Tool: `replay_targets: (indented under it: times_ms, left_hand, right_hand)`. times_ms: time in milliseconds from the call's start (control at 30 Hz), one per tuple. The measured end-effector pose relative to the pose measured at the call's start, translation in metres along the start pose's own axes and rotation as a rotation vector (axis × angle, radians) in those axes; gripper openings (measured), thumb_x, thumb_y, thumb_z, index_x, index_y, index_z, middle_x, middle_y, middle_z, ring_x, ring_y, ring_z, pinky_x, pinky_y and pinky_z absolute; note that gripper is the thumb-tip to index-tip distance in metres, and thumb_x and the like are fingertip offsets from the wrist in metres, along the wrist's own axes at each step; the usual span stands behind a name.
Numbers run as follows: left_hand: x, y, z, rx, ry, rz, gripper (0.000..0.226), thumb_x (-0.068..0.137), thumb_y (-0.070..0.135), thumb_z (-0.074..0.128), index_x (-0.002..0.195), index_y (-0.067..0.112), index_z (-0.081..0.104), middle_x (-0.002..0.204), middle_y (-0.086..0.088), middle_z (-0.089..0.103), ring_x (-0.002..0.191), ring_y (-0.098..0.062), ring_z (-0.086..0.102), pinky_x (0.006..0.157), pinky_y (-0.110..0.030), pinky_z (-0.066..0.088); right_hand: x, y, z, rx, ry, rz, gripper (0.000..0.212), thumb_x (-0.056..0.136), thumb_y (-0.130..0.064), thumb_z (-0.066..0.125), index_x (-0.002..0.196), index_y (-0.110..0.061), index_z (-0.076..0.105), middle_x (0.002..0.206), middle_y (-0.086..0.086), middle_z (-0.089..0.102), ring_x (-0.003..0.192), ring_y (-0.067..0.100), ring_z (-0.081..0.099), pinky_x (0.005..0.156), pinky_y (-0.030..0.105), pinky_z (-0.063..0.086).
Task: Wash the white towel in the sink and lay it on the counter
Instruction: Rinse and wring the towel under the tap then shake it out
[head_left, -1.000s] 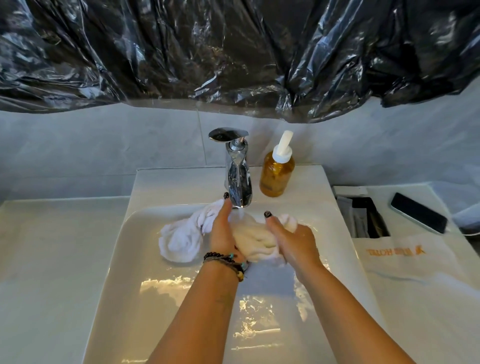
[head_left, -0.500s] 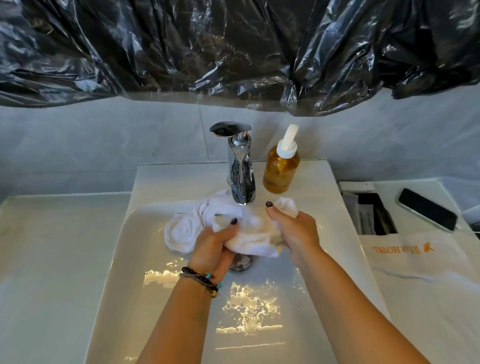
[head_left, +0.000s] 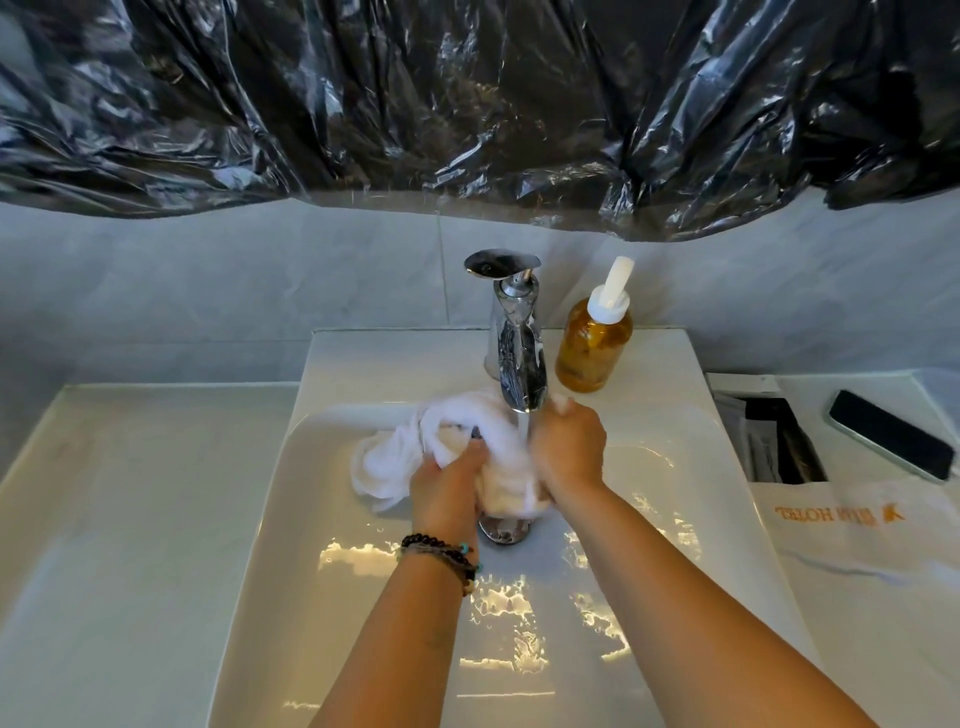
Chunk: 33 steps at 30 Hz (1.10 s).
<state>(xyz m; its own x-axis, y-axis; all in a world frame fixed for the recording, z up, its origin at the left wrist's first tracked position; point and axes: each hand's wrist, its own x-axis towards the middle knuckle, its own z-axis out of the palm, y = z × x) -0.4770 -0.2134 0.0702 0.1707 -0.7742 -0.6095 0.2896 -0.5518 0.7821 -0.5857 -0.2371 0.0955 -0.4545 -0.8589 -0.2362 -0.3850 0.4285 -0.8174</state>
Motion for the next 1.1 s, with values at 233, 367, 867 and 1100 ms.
replay_targets:
  times_ms: [233, 367, 867, 1100]
  left_hand:
    - [-0.002, -0.018, -0.002, 0.112, -0.029, 0.103, 0.034, 0.064, 0.028, 0.071, 0.088, 0.004, 0.070, 0.087, -0.013, 0.074, 0.087, -0.032, 0.068, 0.079, -0.046, 0.056]
    - [-0.010, -0.005, 0.005, 0.375, 0.063, 0.181, 0.030, 0.080, 0.036, 0.071, 0.073, 0.008, 0.064, 0.072, -0.010, 0.067, 0.069, -0.023, 0.061, 0.064, -0.037, 0.053]
    - [-0.017, 0.004, -0.009, -0.067, -0.446, 0.151, 0.024, 0.060, -0.003, 0.063, 0.078, 0.006, 0.074, 0.083, -0.017, 0.069, 0.082, -0.033, 0.065, 0.071, -0.040, 0.053]
    - [-0.007, -0.007, -0.027, -0.043, -0.484, -0.232, 0.045, 0.088, 0.041, 0.059, 0.113, 0.006, 0.071, 0.114, -0.025, 0.067, 0.108, -0.040, 0.063, 0.105, -0.054, 0.042]
  right_hand:
    - [-0.007, 0.027, -0.015, -0.206, -0.077, -0.336, 0.020, 0.098, -0.028, 0.051, 0.115, -0.019, 0.056, 0.105, -0.007, 0.052, 0.100, 0.013, 0.052, 0.080, 0.025, 0.043]
    - [-0.014, 0.020, -0.017, 0.038, -0.297, -0.192, 0.014, 0.094, -0.040, 0.056, 0.093, -0.027, 0.052, 0.088, -0.010, 0.054, 0.084, 0.013, 0.053, 0.065, 0.020, 0.038]
    - [-0.012, 0.047, -0.055, 0.922, -0.440, 0.444, 0.025, 0.089, -0.016, 0.053, 0.105, 0.000, 0.065, 0.096, 0.016, 0.067, 0.086, 0.027, 0.065, 0.077, 0.035, 0.050]
    - [-0.007, 0.050, -0.026, 0.444, -0.573, 0.489, 0.046, 0.077, -0.047, 0.073, 0.109, -0.014, 0.074, 0.100, 0.011, 0.075, 0.099, 0.029, 0.069, 0.098, 0.044, 0.051]
